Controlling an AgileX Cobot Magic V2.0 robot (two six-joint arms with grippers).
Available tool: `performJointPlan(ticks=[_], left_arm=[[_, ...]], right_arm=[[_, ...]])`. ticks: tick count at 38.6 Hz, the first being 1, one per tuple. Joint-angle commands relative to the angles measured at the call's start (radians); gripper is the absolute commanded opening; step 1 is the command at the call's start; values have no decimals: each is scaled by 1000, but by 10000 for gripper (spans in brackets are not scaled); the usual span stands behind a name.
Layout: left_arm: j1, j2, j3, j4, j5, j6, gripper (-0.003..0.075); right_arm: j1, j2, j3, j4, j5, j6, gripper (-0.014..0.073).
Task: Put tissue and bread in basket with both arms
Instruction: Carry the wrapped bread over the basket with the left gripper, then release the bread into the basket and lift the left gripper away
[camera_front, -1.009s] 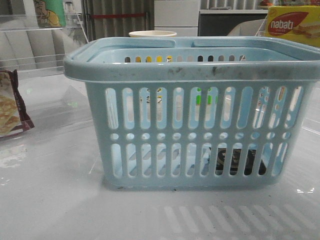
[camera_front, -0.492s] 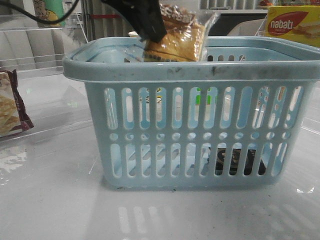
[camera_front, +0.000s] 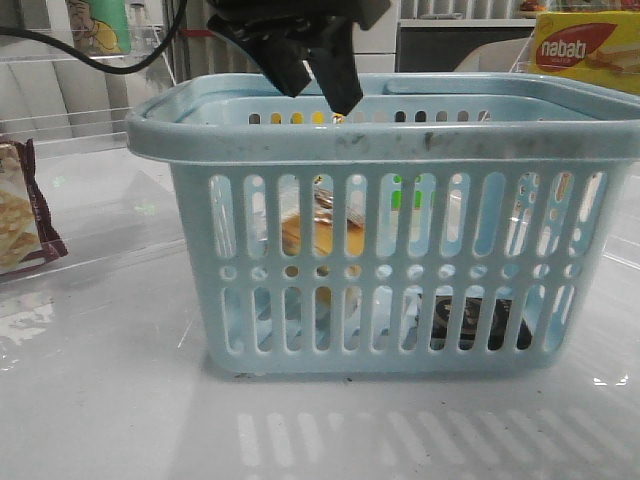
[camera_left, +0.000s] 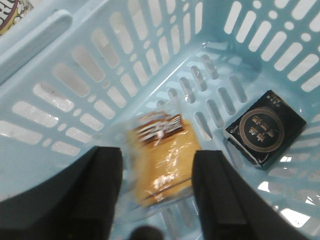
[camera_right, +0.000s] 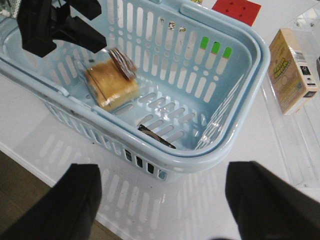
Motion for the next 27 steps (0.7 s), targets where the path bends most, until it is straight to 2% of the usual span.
performJointPlan(ticks=[1,9,14,21,27], left_arm=[[-8,-48,-30,-21,-67,-9,475],[-8,-58,-30,-21,-61,-59,475],[-8,-94,-29,-21,8,-77,475],[-8,-199,13,-21,35,-92,475],[-8,-330,108,26,35,-90,475]], right_arm=[[0,-1,-24,-3,-72,-7,613],[0,-1,-24,-3,-72,-7,613],[0,-1,-24,-3,-72,-7,613],[0,-1,-24,-3,-72,-7,613],[0,-1,-24,-3,-72,-7,613]])
